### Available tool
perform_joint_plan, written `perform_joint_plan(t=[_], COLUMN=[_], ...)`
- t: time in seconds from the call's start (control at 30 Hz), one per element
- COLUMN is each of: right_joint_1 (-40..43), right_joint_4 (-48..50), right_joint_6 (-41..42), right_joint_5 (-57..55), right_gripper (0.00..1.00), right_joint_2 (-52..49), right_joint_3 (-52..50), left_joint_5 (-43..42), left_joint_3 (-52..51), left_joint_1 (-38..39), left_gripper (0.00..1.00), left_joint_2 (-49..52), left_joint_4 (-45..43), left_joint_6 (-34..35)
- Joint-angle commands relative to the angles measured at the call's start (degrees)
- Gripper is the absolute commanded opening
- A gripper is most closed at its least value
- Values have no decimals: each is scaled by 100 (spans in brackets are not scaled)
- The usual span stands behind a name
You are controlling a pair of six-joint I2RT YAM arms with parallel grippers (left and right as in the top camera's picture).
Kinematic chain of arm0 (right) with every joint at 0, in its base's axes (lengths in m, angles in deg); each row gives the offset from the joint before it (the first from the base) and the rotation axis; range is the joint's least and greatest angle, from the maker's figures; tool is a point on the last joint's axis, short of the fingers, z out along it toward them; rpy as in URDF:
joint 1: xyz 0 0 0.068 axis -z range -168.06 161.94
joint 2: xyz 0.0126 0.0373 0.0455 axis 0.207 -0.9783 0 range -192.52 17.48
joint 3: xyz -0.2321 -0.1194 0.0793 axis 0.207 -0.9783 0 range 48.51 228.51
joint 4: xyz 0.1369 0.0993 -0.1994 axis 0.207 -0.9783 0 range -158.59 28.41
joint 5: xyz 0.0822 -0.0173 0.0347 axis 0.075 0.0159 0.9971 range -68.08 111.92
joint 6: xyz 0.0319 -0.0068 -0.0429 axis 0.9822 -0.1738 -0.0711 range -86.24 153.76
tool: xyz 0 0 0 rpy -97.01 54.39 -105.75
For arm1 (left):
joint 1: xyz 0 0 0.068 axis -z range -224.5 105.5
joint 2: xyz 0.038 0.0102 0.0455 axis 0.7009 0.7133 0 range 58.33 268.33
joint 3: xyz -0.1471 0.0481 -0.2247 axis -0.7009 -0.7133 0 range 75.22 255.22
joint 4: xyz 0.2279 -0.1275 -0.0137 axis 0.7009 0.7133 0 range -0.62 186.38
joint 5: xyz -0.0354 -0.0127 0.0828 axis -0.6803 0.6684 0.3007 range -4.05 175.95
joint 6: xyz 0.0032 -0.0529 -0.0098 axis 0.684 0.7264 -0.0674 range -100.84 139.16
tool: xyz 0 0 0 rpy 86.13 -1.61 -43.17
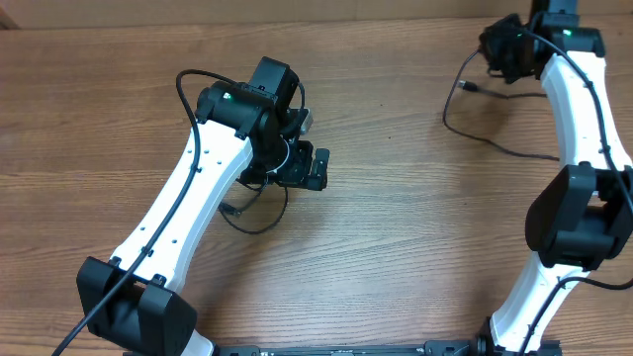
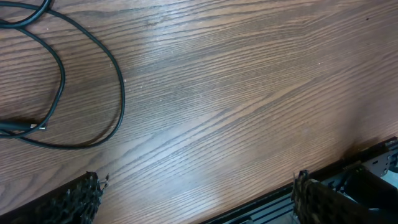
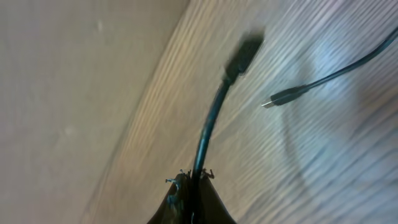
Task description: Untangle cables
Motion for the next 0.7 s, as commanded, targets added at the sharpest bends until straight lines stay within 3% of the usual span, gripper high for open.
perform_joint_plan(t=[0.0, 0.1, 0.17, 0.33, 0.47, 0.67], right_joint_1=[109, 136, 138, 138, 138, 138], right_joint_4=[101, 2, -103, -389, -831, -1797], right_joint_6=[-55, -273, -417, -824, -929, -925], right_joint_5=[-476, -798, -946, -1040, -1036, -1305], right_gripper=[4, 4, 31, 59, 66, 65], right_joint_2=[68, 68, 68, 68, 68, 66], right_joint_3=[114, 107, 107, 42, -55, -131], left_joint_5=[22, 20, 20, 20, 22, 22], left_joint_3=[63, 63, 63, 63, 63, 63], left_joint_1=[7, 7, 7, 7, 7, 7], left_gripper=[100, 100, 100, 99, 100, 99], left_joint_2=[17, 17, 17, 17, 17, 17], left_joint_4=[-2, -2, -2, -2, -2, -2], left_joint_6=[81, 81, 81, 79, 81, 81])
